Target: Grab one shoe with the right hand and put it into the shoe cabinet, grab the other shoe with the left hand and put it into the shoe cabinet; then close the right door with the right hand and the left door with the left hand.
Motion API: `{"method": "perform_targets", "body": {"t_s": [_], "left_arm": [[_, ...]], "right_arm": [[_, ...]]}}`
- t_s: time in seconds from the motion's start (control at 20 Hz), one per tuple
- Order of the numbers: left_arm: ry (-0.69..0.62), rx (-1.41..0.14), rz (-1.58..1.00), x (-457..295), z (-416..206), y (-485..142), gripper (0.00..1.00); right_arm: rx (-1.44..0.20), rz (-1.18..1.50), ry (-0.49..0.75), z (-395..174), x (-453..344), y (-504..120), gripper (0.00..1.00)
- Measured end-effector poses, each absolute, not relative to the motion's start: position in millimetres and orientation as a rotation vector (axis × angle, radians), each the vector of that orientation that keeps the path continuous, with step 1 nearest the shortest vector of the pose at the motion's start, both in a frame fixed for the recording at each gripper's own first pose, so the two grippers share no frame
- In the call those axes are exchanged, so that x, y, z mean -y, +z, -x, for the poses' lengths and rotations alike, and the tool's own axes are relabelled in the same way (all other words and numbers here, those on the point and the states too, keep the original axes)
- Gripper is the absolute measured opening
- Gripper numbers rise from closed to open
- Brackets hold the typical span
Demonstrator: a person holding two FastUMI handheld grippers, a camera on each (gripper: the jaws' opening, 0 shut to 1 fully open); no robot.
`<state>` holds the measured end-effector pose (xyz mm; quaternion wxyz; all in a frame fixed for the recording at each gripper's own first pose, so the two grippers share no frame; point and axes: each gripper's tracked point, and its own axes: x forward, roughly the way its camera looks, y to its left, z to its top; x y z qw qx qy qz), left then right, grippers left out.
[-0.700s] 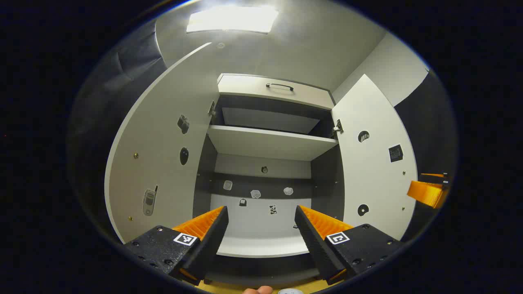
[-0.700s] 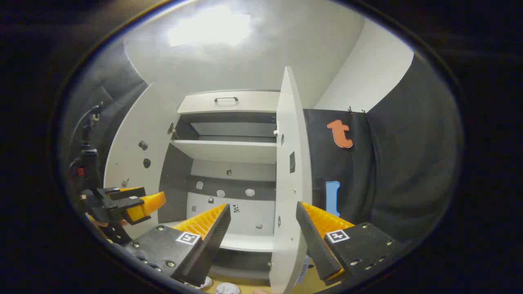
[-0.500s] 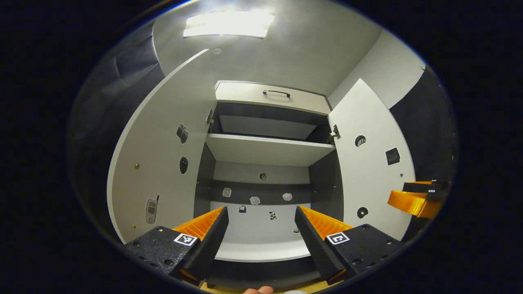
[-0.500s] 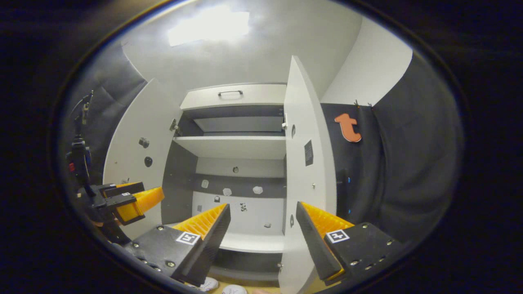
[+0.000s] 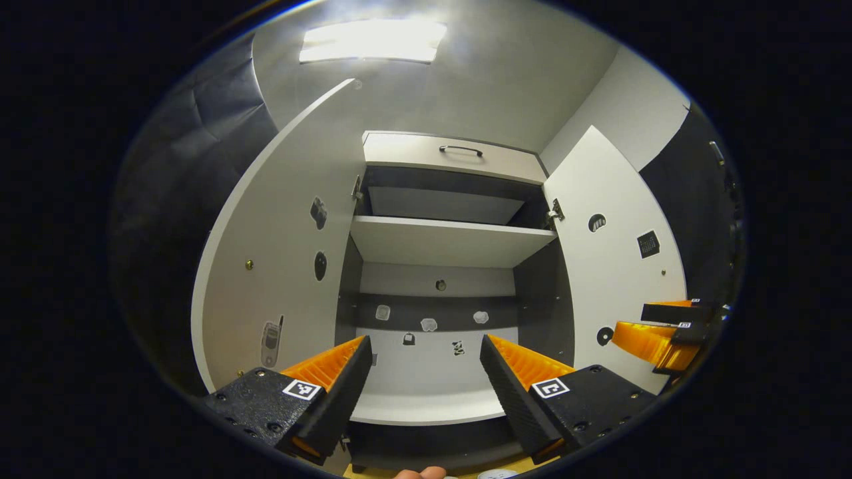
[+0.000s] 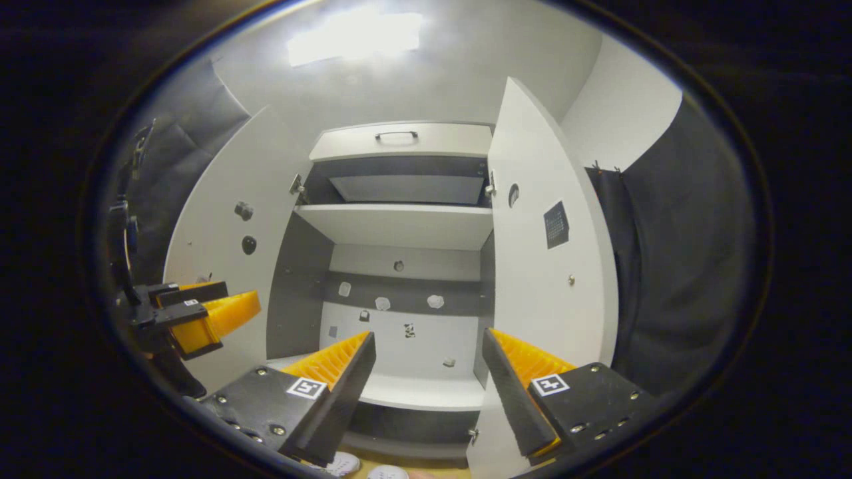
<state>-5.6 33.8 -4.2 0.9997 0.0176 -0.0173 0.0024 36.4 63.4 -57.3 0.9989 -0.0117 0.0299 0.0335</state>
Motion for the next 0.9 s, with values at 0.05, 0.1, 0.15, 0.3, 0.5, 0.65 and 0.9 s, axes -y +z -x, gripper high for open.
{"method": "perform_targets", "body": {"t_s": [0.05,0.1,0.15,0.3,0.5,0.65,0.9], "left_arm": [[0.004,0.033,-0.032,-36,6,-6,0.99],[0.001,0.029,-0.027,-37,6,-9,0.99],[0.0,0.026,-0.023,-37,6,-12,0.99],[0.021,0.031,-0.027,-46,7,-18,0.99],[0.04,0.019,0.001,-51,10,-41,0.99],[0.059,-0.005,-0.007,-58,13,-66,0.99],[0.083,-0.054,-0.016,-67,12,-109,1.0]], "right_arm": [[-0.084,0.033,0.068,-34,-67,-74,0.96],[-0.113,0.047,0.067,-31,-70,-92,0.96],[-0.145,0.059,0.066,-27,-73,-113,0.96],[-0.262,0.069,0.082,-10,-87,-179,0.96],[-0.417,0.048,0.113,19,-106,-259,0.96],[-0.552,0.032,0.113,40,-115,-323,0.93],[-0.763,0.01,0.143,69,-128,-410,0.8]]}}
